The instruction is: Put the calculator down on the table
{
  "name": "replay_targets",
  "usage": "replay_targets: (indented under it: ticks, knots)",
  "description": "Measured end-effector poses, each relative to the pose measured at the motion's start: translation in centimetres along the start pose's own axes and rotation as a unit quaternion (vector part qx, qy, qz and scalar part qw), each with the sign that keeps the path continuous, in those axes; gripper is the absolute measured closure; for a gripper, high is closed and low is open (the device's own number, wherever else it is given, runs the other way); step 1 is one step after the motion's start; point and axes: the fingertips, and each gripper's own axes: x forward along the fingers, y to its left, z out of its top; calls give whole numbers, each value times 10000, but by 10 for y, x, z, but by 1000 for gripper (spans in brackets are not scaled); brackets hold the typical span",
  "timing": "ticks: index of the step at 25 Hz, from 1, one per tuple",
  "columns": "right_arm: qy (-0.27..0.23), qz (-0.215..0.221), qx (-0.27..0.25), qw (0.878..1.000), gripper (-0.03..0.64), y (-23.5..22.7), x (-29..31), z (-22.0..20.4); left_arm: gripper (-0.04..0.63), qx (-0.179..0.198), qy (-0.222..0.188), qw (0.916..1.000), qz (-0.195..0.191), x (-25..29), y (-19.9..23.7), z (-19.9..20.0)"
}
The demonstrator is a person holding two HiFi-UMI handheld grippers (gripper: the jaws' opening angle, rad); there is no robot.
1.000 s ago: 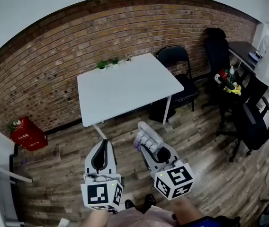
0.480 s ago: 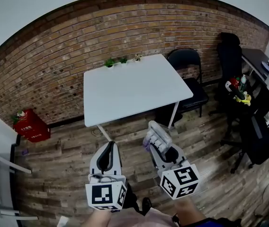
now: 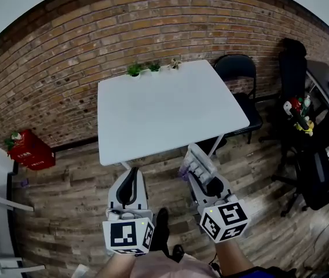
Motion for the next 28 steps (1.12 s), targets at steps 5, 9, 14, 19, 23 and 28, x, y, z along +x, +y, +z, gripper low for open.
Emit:
replay_targets:
  ticks: [5, 9, 14, 19, 23, 28]
  knots:
    - [75, -66, 82, 9999, 480, -13, 65, 17, 574, 64, 82, 9999, -88, 65, 33, 5]
    - [43, -99, 83, 9999, 482, -20, 112, 35, 574, 93, 60, 9998, -139, 108, 57, 12]
    - [-73, -162, 10, 9998, 481, -25, 152, 58, 574, 141, -21, 9996, -241, 147, 79, 22]
    - [-117, -200, -54, 9997, 480, -35, 180, 73, 574, 146, -84, 9995, -275, 176, 90, 25]
    - [-80, -148, -88, 9998, 480, -43, 200, 79, 574, 124, -11, 9995, -285, 198, 92, 20]
    - [-42, -68, -71, 9999, 480, -62, 230, 86, 574, 188, 36, 9995, -238, 232, 95, 16]
